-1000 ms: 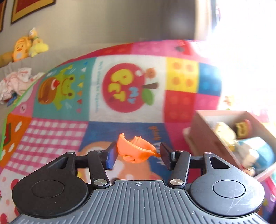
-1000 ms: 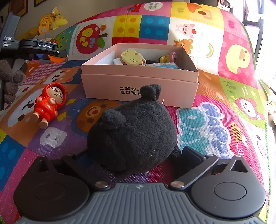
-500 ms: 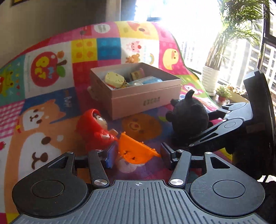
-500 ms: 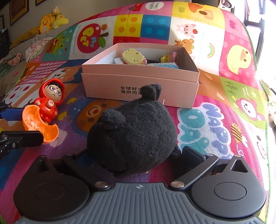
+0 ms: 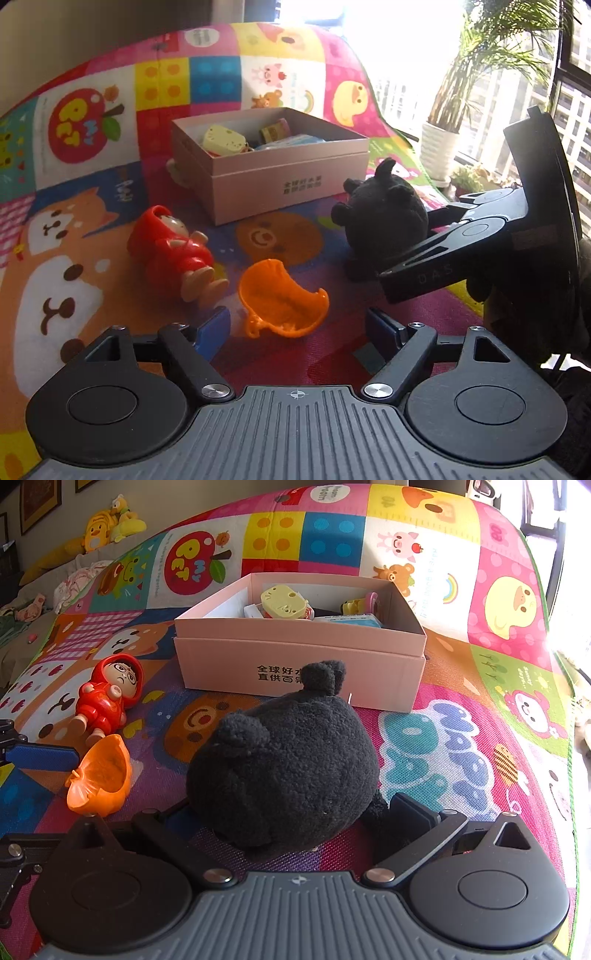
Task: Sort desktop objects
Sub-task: 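Carry the orange lid into the pink box with the left gripper while the right carries the plush cat over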
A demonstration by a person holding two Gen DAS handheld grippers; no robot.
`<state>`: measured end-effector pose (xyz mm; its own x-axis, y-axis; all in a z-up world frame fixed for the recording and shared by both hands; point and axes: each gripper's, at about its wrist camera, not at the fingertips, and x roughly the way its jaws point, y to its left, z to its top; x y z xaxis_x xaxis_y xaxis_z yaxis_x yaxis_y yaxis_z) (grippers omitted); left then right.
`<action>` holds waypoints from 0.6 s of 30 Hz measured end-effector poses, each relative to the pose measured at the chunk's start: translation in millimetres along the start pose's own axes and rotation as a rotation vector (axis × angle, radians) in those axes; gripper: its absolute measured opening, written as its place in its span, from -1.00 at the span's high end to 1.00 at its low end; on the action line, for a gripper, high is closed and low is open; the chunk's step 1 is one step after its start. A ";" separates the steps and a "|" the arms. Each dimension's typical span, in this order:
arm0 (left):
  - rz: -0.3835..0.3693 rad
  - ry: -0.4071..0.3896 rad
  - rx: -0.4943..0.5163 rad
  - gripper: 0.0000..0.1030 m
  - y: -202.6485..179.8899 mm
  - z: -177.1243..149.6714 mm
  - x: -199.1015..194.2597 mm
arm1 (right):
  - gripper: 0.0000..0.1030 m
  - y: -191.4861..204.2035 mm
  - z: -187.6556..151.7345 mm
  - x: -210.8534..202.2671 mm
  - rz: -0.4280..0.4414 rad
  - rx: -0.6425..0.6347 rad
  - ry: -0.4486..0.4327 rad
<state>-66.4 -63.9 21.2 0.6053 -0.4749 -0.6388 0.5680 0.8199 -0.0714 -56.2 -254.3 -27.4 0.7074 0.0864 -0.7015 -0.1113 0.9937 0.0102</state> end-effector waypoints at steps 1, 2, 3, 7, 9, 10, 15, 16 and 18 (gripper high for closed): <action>0.008 -0.002 0.010 -0.66 -0.4 3.0 3.3 | -1.00 0.4 0.0 -0.6 -0.003 -0.004 -0.002; 0.016 -0.001 0.018 -0.66 -0.5 5.2 6.3 | -1.00 1.3 -0.1 -2.1 -0.006 -0.012 -0.009; 0.021 0.002 0.025 -0.65 -0.7 6.8 9.2 | -1.00 2.4 -0.2 -4.4 -0.004 -0.022 -0.022; 0.018 0.026 0.038 -0.65 -1.3 7.6 17.6 | -1.00 6.1 3.4 -13.2 -0.012 -0.053 -0.096; 0.016 0.034 0.044 -0.65 -2.9 6.5 19.3 | -1.00 5.5 7.6 -12.0 -0.016 -0.052 -0.104; 0.016 0.035 0.045 -0.65 -4.0 6.4 19.7 | -1.00 4.5 9.7 -10.8 -0.013 -0.049 -0.106; 0.031 0.039 0.036 -0.64 -3.0 8.5 22.3 | -0.69 7.1 10.8 -11.4 0.012 -0.069 -0.097; 0.034 0.041 0.033 -0.59 -2.3 9.4 23.3 | -0.69 6.8 7.7 -13.4 0.010 -0.073 -0.099; 0.040 0.043 0.033 -0.45 -2.6 10.8 25.2 | -0.68 4.3 1.7 -19.4 0.006 -0.071 -0.101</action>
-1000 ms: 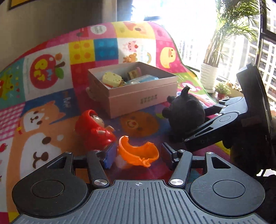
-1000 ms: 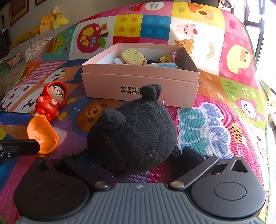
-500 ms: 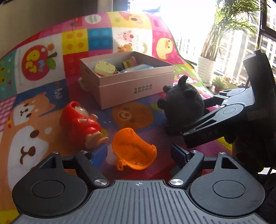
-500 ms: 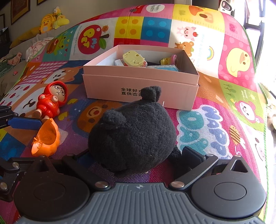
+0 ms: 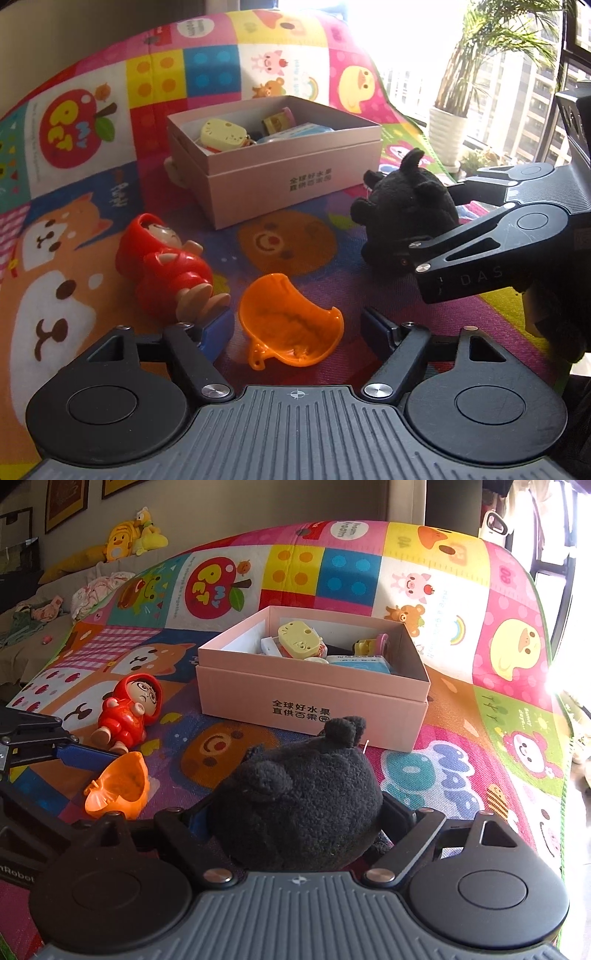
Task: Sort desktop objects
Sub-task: 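Carry the orange lid into the pink box with the left gripper while the right carries the plush cat over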
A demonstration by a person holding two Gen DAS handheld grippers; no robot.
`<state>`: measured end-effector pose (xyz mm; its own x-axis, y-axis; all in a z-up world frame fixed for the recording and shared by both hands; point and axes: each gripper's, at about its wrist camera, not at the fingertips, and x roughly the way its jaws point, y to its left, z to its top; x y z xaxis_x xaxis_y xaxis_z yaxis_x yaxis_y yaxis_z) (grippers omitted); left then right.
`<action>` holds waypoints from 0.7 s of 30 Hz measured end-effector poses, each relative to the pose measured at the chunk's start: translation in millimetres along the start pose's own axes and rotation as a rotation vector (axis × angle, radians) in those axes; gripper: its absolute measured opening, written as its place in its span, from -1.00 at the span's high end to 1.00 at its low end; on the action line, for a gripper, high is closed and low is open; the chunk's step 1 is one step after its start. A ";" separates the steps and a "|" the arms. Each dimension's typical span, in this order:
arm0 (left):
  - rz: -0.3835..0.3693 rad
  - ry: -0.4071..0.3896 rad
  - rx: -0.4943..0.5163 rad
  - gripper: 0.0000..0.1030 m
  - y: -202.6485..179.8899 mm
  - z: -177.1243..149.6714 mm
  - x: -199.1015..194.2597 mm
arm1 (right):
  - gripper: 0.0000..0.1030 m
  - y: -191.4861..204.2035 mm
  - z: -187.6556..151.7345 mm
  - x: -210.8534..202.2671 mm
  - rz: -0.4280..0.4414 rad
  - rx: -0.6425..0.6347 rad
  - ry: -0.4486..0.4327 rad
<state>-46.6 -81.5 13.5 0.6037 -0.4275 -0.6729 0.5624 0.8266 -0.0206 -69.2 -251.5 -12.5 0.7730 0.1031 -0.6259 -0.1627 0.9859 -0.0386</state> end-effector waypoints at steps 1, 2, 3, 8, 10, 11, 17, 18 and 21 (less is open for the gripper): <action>0.003 -0.002 0.007 -0.31 -1.2 1.1 0.1 | -0.68 -1.7 -2.4 -4.2 -0.004 0.003 0.001; 0.006 -0.004 0.014 -0.22 -2.4 2.7 -0.2 | -0.67 -3.8 -5.5 -9.9 -0.010 0.007 0.002; 0.004 -0.003 0.018 -0.12 -3.2 4.1 -0.6 | -0.67 -6.1 -7.7 -14.8 -0.013 0.009 0.003; -0.026 -0.026 0.035 -0.11 -8.2 16.8 -7.0 | -0.67 -20.7 -17.9 -32.8 -0.038 0.029 0.019; -0.027 -0.063 0.053 -0.11 -9.3 29.1 -12.4 | -0.68 -24.4 -22.2 -32.5 -0.048 0.039 0.027; -0.013 -0.095 0.067 -0.11 -9.3 38.5 -15.9 | -0.68 -25.2 -24.0 -31.4 -0.051 0.044 0.031; 0.050 -0.261 0.093 -0.11 3.2 109.1 -27.2 | -0.69 -23.2 -26.7 -29.1 -0.050 0.058 0.023; 0.057 -0.266 0.086 -0.11 6.2 120.5 -23.4 | -0.69 -23.5 -26.2 -29.5 -0.049 0.059 0.025; 0.052 -0.235 0.050 -0.11 16.0 145.2 -6.0 | -0.67 -32.5 -15.2 -37.9 -0.007 0.087 0.032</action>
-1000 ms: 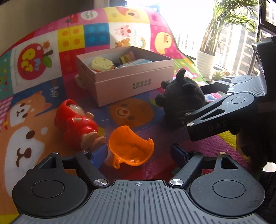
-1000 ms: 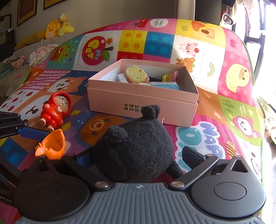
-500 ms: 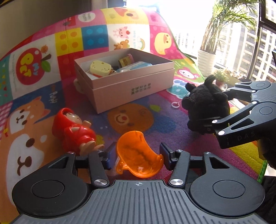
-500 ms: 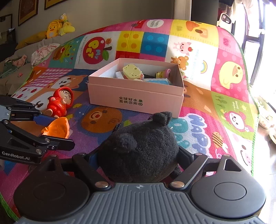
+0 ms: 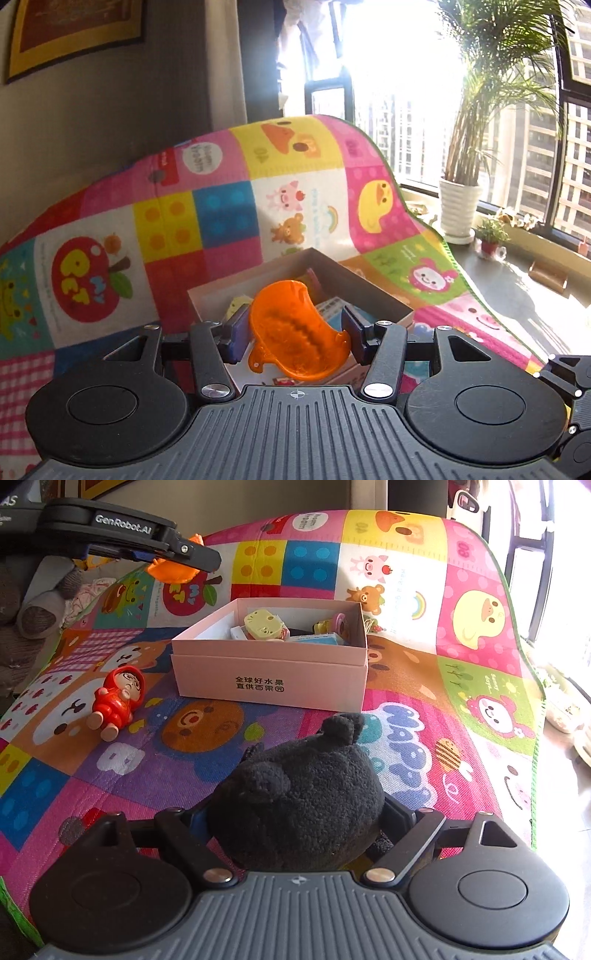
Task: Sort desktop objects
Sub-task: 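Carry the orange lid into the pink box with the left gripper while the right carries the plush cat over, then lower the black plush cat into the pink box and open the right gripper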
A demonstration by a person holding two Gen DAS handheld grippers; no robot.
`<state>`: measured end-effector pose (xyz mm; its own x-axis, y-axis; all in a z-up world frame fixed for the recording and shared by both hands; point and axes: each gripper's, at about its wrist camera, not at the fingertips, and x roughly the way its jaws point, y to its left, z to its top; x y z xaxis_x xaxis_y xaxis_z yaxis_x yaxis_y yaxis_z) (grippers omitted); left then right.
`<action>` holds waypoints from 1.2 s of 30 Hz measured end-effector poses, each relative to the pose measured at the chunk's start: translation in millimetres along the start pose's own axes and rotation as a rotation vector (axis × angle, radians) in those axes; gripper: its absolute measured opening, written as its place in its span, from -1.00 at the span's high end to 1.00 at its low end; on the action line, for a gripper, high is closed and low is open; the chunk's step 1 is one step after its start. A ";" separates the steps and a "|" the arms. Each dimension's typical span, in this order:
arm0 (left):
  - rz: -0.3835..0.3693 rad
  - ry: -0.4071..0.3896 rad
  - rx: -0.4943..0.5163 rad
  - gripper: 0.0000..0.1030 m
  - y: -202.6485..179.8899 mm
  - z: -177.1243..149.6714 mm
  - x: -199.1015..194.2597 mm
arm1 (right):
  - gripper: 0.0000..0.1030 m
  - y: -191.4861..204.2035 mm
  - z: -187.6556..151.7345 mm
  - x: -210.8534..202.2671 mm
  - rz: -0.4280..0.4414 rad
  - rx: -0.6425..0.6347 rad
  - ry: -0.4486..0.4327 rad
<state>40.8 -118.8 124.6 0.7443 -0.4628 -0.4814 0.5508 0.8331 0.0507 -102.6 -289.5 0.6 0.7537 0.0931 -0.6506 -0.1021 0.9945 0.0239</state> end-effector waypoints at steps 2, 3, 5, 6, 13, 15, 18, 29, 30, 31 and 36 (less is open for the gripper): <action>-0.001 0.029 -0.019 -0.11 6.0 7.3 17.9 | -0.67 -9.7 17.5 -15.5 0.025 0.013 -0.037; 0.002 0.040 -0.025 -0.11 7.9 8.9 24.9 | -0.67 -15.4 30.6 -27.8 0.024 0.012 -0.077; 0.009 0.057 -0.035 -0.11 12.1 8.3 38.8 | -0.67 -24.3 57.9 -50.7 0.023 0.004 -0.160; 0.011 0.063 -0.039 -0.11 13.3 7.4 44.2 | -0.67 -28.1 69.9 -59.7 0.029 0.002 -0.193; 0.021 0.083 -0.090 -0.12 29.6 -2.6 73.7 | -0.67 -37.4 129.1 -83.6 0.009 0.012 -0.313; 0.012 0.085 -0.119 -0.14 36.4 -6.0 78.4 | -0.67 -34.3 133.8 -79.7 0.009 0.002 -0.315; 0.002 0.083 -0.173 -0.49 45.2 -15.2 73.6 | -0.67 -32.5 140.0 -69.7 0.018 -0.001 -0.295; -0.014 0.003 -0.243 -0.86 40.0 -68.6 -2.2 | -0.67 -14.1 202.7 37.7 0.173 0.142 -0.119; -0.022 0.008 -0.258 -0.87 41.8 -71.7 -3.9 | -0.67 -10.5 207.3 50.1 0.214 0.161 -0.091; -0.036 0.013 -0.275 -0.88 44.4 -76.2 -6.4 | -0.67 -5.2 211.2 64.7 0.260 0.185 -0.056; -0.055 0.025 -0.314 -0.91 52.2 -92.3 -9.6 | -0.67 15.2 212.4 136.2 0.363 0.272 0.104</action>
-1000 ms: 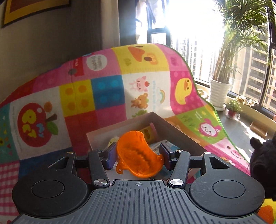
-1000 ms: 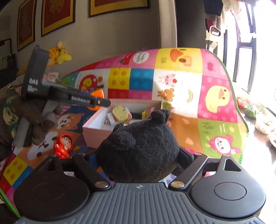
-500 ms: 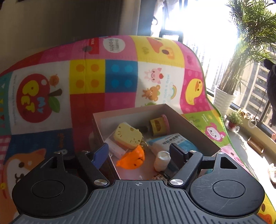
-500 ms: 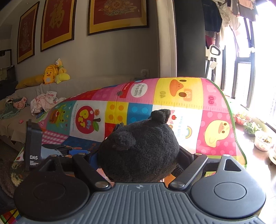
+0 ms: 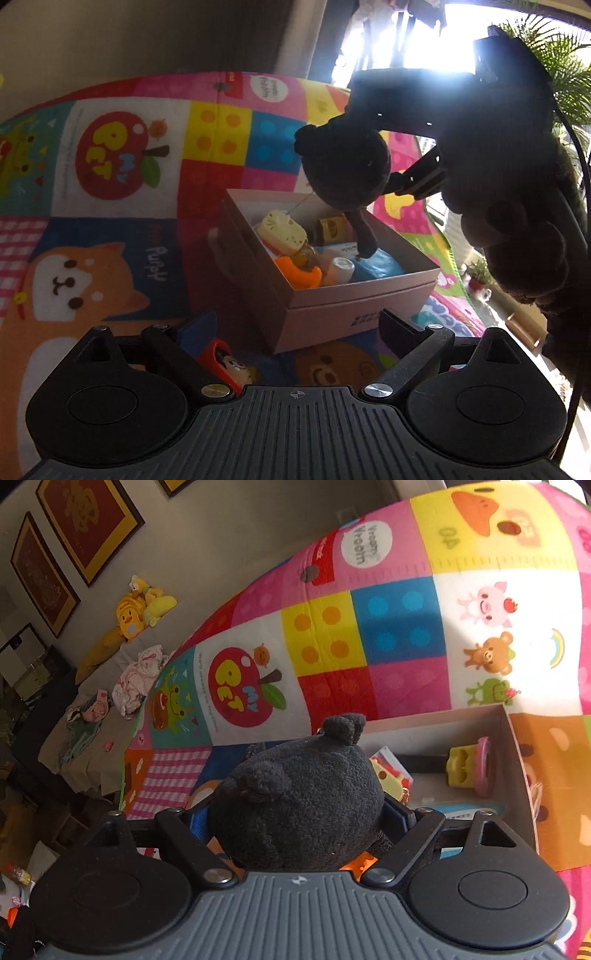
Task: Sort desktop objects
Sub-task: 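Lower the black plush cat into the pink box and open the right gripper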
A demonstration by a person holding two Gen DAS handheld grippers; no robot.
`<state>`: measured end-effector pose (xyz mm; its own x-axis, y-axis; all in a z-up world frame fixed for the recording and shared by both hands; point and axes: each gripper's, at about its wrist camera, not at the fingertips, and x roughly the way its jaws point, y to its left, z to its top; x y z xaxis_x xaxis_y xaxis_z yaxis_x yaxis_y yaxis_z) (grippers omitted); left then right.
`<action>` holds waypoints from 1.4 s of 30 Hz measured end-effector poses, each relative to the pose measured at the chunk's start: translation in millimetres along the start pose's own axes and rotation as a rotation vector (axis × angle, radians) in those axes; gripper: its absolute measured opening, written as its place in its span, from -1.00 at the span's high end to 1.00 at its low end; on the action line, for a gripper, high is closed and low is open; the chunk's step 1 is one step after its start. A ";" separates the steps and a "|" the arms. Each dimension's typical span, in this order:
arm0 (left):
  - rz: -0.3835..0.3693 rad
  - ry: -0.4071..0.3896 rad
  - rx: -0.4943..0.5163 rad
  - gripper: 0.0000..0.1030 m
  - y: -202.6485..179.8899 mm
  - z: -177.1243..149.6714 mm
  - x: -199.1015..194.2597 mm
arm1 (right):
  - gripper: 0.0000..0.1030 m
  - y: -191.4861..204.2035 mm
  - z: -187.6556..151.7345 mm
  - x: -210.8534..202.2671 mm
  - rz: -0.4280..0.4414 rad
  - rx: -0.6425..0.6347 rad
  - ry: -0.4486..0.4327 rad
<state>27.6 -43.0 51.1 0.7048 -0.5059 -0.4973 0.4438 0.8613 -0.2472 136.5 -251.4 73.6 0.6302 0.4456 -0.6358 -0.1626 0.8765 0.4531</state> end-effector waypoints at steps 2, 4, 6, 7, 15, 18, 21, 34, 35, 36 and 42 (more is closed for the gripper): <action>-0.007 0.004 -0.023 -0.92 5.5 -3.3 0.6 | -0.67 -10.3 -2.3 28.5 -0.009 0.051 0.066; -0.007 -0.001 -0.039 -0.93 10.4 -5.9 0.6 | -0.67 -18.8 -6.2 47.4 -0.067 0.057 0.094; -0.006 -0.004 -0.054 -0.93 14.9 -7.6 -0.2 | -0.67 -20.2 -11.3 57.8 -0.187 -0.009 0.071; -0.005 -0.006 -0.061 -0.93 16.8 -7.9 0.0 | -0.66 -18.5 -14.2 61.5 -0.246 -0.087 0.050; -0.003 -0.020 -0.080 -0.93 24.1 -9.1 1.2 | -0.74 10.8 -40.5 56.7 -0.247 -0.327 0.129; 0.010 -0.027 -0.078 -0.94 24.5 -8.8 -2.3 | -0.87 4.9 -37.0 36.3 -0.204 -0.284 0.099; 0.028 -0.037 -0.084 -0.95 27.1 -8.9 -7.3 | -0.84 -2.8 -34.7 9.6 -0.194 -0.245 0.028; 0.122 0.009 -0.065 -0.97 24.1 -25.0 -17.3 | -0.10 4.5 -64.3 23.5 -0.216 -0.239 0.000; 0.131 0.014 -0.063 -0.97 25.6 -26.5 -19.6 | -0.10 4.3 -66.4 19.6 -0.212 -0.242 -0.008; 0.137 0.019 -0.064 -0.97 27.0 -27.9 -21.3 | -0.10 3.3 -68.1 14.9 -0.207 -0.241 -0.014; 0.155 0.037 -0.081 -0.98 33.0 -35.8 -28.3 | -0.17 -0.3 -89.3 -32.9 -0.246 -0.283 -0.099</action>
<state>2.4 1.4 27.3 0.7395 -0.3664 -0.5648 0.2844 0.9304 -0.2312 48.0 -250.1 38.6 0.7444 0.2077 -0.6346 -0.1914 0.9769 0.0953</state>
